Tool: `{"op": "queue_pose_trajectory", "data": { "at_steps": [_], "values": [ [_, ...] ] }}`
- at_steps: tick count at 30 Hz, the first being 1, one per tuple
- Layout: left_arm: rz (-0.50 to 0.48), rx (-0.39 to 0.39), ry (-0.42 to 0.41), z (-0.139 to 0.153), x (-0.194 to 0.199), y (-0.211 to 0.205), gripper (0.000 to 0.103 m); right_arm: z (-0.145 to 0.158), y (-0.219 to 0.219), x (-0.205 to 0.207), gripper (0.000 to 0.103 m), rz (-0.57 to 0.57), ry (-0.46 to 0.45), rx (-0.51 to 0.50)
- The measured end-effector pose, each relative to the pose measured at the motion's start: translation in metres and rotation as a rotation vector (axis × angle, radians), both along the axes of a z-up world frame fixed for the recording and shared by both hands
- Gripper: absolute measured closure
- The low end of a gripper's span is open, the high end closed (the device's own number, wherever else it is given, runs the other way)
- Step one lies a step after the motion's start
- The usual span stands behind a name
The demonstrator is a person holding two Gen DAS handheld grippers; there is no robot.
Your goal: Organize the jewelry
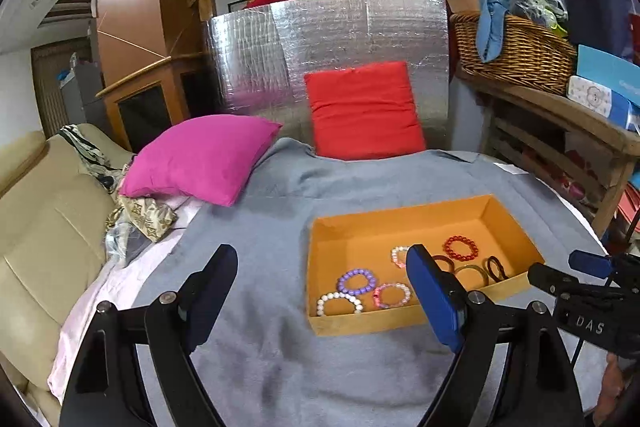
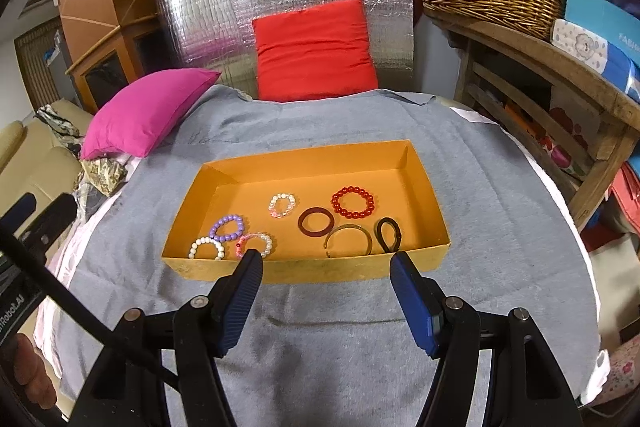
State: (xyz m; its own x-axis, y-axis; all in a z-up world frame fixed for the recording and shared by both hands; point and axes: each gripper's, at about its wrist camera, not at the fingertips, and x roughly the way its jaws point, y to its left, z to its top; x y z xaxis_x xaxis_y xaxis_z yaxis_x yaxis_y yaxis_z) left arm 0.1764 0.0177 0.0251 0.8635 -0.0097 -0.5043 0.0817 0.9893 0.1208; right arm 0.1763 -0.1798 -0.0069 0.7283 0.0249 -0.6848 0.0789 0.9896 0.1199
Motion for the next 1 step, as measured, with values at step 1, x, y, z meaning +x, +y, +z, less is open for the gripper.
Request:
{"op": "queue_pose_trajectory", "data": {
  "at_steps": [1],
  "values": [
    [-0.007,-0.002,0.015,-0.0041,0.0019,-0.0006,0.016,-0.0026,-0.0056,-0.0014,0.033,-0.002,-0.011,0.006]
  ]
}}
